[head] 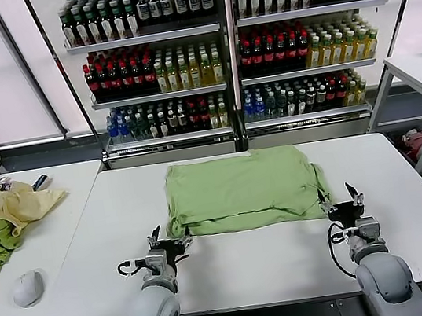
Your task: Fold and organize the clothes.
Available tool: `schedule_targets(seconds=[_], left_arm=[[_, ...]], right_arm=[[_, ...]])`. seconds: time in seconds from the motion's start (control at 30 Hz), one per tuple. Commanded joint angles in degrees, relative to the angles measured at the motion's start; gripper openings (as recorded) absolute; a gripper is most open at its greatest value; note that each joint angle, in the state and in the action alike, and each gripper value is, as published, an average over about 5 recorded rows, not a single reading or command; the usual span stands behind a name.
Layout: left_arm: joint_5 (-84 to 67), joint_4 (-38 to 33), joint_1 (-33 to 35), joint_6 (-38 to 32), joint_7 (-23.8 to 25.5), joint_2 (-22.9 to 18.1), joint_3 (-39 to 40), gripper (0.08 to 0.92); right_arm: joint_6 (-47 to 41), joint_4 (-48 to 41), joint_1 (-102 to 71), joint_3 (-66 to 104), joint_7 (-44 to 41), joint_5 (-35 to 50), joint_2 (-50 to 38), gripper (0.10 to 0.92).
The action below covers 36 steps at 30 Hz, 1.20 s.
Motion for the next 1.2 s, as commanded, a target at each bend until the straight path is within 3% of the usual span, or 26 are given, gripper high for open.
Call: schedule_targets(seconds=[0.03, 0.17, 0.27, 0.87, 1.03, 1.2], left_arm=[[-2.2, 3.7, -3.4, 1.1, -0.3, -0.2, 0.3, 0.822], [-2.8, 4.6, -4.4, 1.3, -0.6, -0.3, 0.5, 0.814], [-3.3, 4.7, -4.5, 1.5, -0.9, -0.2, 0.4, 0.764], [-6.2, 4.4, -4.5, 3.3, -0.6, -0.3, 0.4, 0.249], [-6.3, 3.2, -2.8, 3.3, -0.4, 0.0, 0.1, 0.119], [-6.1, -0.1, 0.7, 3.3, -0.4, 0.6, -0.8, 0.098]], right_arm=[[-5.8, -2.2, 1.1, -0.9, 0.6, 2.7, 0.1, 0.818], [-7.9, -3.1, 1.8, -2.1, 0.8, 4.9, 0.1, 0.747], [-8.6, -3.4, 1.9, -2.6, 0.8, 5.8, 0.0, 0.662], [-8.5, -1.2, 0.5, -2.3, 0.0, 7.8, -1.4, 0.170], [-8.2, 1.5, -1.2, -1.7, -0.6, 7.9, -1.9, 0.146], [-8.1, 4.8, -3.9, -0.5, -0.8, 7.9, -2.6, 0.146]])
